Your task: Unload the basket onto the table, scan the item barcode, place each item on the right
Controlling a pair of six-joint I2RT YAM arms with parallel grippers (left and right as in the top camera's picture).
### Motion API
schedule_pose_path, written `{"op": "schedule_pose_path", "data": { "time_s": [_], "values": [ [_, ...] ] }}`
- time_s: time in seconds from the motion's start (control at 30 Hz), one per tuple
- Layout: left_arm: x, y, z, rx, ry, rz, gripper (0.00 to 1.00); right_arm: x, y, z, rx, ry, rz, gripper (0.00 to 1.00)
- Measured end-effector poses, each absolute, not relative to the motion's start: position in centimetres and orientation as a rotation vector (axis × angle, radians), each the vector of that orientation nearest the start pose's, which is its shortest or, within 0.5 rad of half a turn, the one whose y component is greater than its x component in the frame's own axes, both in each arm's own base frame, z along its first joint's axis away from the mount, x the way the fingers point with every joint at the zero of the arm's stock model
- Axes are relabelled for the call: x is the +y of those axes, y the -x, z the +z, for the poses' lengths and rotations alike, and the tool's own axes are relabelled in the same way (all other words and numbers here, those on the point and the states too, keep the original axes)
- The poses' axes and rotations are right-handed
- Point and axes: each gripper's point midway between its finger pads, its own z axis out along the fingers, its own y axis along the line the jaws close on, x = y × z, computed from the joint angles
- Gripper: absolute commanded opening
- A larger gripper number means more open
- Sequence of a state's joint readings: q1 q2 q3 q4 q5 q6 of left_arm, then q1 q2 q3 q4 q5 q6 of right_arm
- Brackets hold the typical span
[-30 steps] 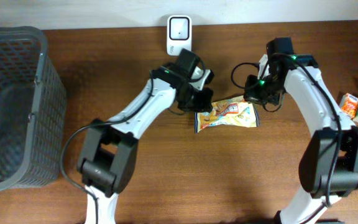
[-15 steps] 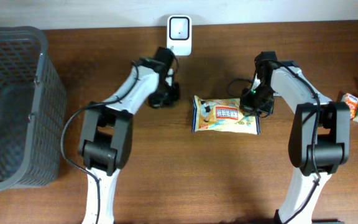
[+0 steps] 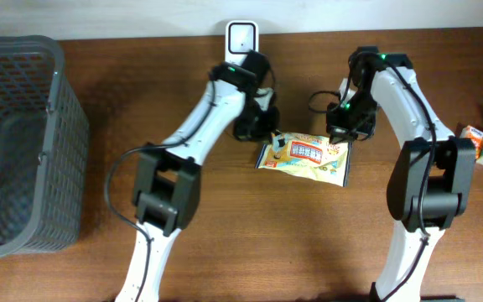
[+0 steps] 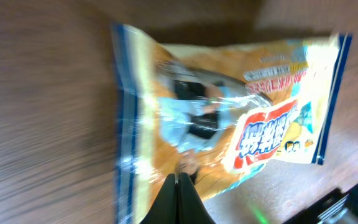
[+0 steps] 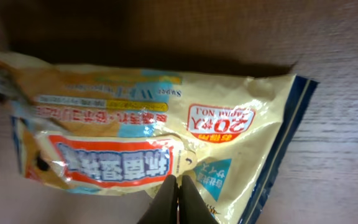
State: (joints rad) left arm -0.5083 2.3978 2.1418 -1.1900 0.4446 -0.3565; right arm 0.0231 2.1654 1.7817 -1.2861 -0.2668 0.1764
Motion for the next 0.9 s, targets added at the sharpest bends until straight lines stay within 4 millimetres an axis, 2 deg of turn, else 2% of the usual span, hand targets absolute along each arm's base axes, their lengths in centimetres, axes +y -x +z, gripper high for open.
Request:
{"op": "schedule_pose_path", "data": {
  "time_s": [0.07,0.13,0.23,0.33,0.4,0.43,0.47,0.5,0.53,0.57,0.6,0.63,0.67,0.7,0.73,0.77,0.8,0.9],
  "values": [
    [-32.6,-38.2,4.2,3.147,-0.365,-0.730,0.00,5.7,-38.2,3.6,3.252,-0.284,0.442,0.04],
    [-32.8,-37.9,2.8,3.164,-0.385,-0.693,0.00,5.9,-37.5,1.4,3.256,-0.290,0.462,0.04],
    [-29.3,-39.3,1.1,3.169,-0.352,-0.380,0.00,5.4,-36.8,1.0,3.249,-0.332,0.419,0.04],
    [-24.5,-40.8,0.4,3.175,-0.258,-0.071,0.00,4.5,-35.2,1.3,3.320,-0.383,0.312,0.04],
    [-21.8,-42.5,1.4,3.163,-0.179,0.015,0.00,3.8,-34.6,2.4,3.368,-0.389,0.232,0.07],
    [-20.3,-43.7,3.1,3.148,-0.124,0.031,0.00,3.5,-35.4,3.9,3.356,-0.350,0.214,0.14],
    [-19.3,-45.1,5.1,3.110,-0.071,0.006,0.10,3.5,-36.2,5.2,3.339,-0.284,0.214,0.29],
    [-18.7,-45.8,6.3,3.091,-0.040,-0.021,0.16,3.5,-36.8,6.2,3.324,-0.213,0.218,0.37],
    [-18.3,-46.7,7.7,3.069,0.002,-0.096,0.15,3.7,-37.8,7.6,3.288,-0.074,0.223,0.37],
    [-18.1,-47.0,8.0,3.063,0.014,-0.116,0.12,4.1,-38.2,8.0,3.268,0.023,0.220,0.37],
    [-18.4,-46.8,8.4,3.085,0.038,-0.244,0.09,4.9,-38.2,8.0,3.262,0.121,0.216,0.36],
    [-19.5,-46.0,8.7,3.117,-0.006,-0.398,0.11,5.9,-38.2,7.9,3.254,0.189,0.215,0.36],
    [-20.7,-45.4,9.0,3.124,-0.071,-0.513,0.26,6.7,-38.6,7.9,3.232,0.203,0.211,0.38],
    [-22.2,-44.4,9.4,3.132,-0.150,-0.621,0.61,7.4,-39.2,7.8,3.207,0.187,0.210,0.56],
    [-23.5,-43.5,9.6,3.140,-0.216,-0.673,0.89,7.7,-39.5,7.8,3.198,0.153,0.208,0.75],
    [-24.7,-42.3,9.7,3.155,-0.290,-0.688,1.00,7.5,-39.8,7.8,3.187,0.112,0.209,0.83],
    [-25.7,-41.5,9.5,3.166,-0.340,-0.683,0.99,7.0,-39.9,7.8,3.189,0.074,0.208,0.99],
    [-28.0,-38.6,7.8,3.225,-0.461,-0.661,0.99,5.2,-39.9,7.8,3.198,-0.032,0.208,0.98]
  ]
}}
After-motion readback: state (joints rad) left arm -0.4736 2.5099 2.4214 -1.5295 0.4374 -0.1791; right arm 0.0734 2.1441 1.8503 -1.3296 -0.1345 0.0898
